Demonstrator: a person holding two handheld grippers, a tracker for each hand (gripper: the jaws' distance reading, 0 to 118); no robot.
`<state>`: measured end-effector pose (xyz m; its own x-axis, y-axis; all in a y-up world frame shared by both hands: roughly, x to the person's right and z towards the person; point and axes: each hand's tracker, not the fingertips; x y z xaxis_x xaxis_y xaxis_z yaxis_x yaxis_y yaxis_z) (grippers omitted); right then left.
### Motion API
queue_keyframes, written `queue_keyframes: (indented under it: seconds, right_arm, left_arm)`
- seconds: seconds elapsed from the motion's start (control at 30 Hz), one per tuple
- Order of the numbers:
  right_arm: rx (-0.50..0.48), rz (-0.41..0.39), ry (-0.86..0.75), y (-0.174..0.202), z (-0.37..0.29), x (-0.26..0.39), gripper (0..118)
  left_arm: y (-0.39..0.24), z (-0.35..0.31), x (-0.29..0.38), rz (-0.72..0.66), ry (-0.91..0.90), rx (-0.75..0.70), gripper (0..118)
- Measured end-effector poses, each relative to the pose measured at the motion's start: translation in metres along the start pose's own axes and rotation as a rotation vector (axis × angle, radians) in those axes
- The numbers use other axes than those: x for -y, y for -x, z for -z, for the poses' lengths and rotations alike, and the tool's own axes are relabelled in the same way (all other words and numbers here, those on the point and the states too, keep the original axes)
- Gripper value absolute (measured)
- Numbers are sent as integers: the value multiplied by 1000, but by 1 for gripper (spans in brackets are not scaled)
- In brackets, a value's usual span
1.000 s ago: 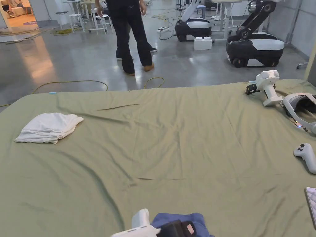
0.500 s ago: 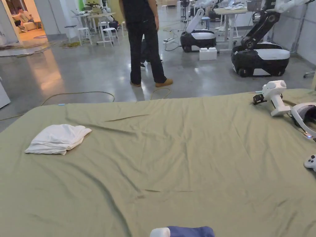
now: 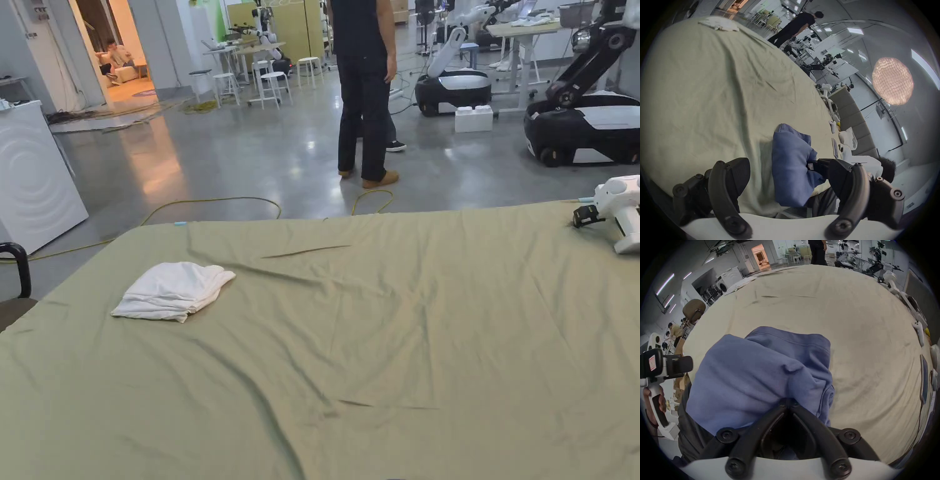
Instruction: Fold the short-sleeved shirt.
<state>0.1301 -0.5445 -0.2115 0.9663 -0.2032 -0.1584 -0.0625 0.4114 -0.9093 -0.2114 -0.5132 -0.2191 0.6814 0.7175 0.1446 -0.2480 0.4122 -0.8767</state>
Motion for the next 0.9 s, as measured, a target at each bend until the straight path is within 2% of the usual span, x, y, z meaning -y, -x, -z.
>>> queue_keyframes:
  seconds: [0.03, 0.1, 0.17, 0.2, 0.27, 0.3, 0.33, 0.5, 0.57, 0.67, 0.73, 0.83, 0.9]
  right_arm:
    - [-15, -1, -9, -4, 2, 2, 0]
    - [-55, 78, -25, -10, -1, 5, 0]
    - [-64, 109, -33, -13, 1, 8, 0]
    - [-64, 115, -35, -14, 1, 8, 0]
    - [-57, 109, -38, -12, 1, 9, 0]
    - [-49, 102, -39, -10, 1, 9, 0]
    - [-44, 100, -41, -9, 2, 9, 0]
    - [-45, 76, -69, -4, -10, 13, 0]
    - [-110, 119, -141, -9, -30, 18, 0]
    - [-130, 202, -325, -25, -68, 41, 0]
    - [-140, 218, -325, -43, -88, 58, 0]
    - [-81, 243, -344, -60, -113, 86, 0]
    - [-77, 338, -405, -76, -116, 99, 0]
  left_arm:
    - [3, 11, 0, -14, 8, 4, 102]
    - [7, 33, -1, -53, 48, 4, 102]
    - [11, 54, 3, -83, 97, 22, 99]
    - [11, 65, 5, -83, 116, 15, 92]
    - [13, 77, 9, -52, 136, 1, 50]
    - [10, 79, 8, -37, 135, -6, 44]
    - [5, 78, 7, -13, 119, -59, 43]
    - [15, 70, 1, -41, 125, -26, 40]
    - [1, 42, 1, -65, 94, 25, 40]
    - [12, -10, -24, -27, 2, 45, 40]
    - [28, -54, -49, 17, -31, -42, 40]
    - [64, -113, -87, 32, -91, -218, 40]
    - [95, -136, -108, 15, -107, -371, 40]
